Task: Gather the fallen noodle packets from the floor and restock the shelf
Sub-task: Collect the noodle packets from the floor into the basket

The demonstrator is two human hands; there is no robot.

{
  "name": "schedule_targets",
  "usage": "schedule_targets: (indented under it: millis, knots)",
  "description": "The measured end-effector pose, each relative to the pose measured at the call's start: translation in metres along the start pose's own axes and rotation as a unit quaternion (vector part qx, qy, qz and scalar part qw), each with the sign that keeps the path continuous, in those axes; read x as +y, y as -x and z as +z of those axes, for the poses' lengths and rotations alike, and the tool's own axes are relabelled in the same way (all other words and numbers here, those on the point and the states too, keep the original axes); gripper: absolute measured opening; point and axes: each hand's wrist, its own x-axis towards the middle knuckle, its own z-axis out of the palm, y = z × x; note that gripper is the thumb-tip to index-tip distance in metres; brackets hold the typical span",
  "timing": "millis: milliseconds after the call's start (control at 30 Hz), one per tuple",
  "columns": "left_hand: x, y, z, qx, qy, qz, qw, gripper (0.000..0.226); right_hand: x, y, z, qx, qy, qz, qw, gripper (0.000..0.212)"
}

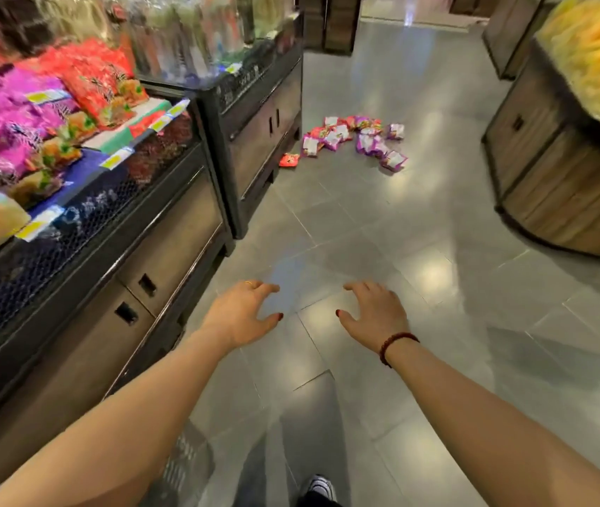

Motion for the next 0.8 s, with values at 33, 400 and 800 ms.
schedule_targets:
  millis: [33, 400, 800]
  knots:
    - [0.007, -0.014, -0.004, 0.000, 0.000, 0.008, 1.000, 0.057, 0.010, -0.007, -0.006, 0.005, -0.001, 0.007, 1.000, 0.049]
    - [0.013, -0.195, -0.058, 0.027, -0.008, 0.048, 0.998, 0.057, 0.076, -0.143, -0.056, 0.043, -0.047, 0.094, 0.993, 0.048]
    - [-0.062, -0.446, -0.153, 0.065, 0.006, 0.107, 0.992, 0.054, 0.092, -0.383, -0.111, 0.090, -0.028, 0.118, 0.989, 0.045]
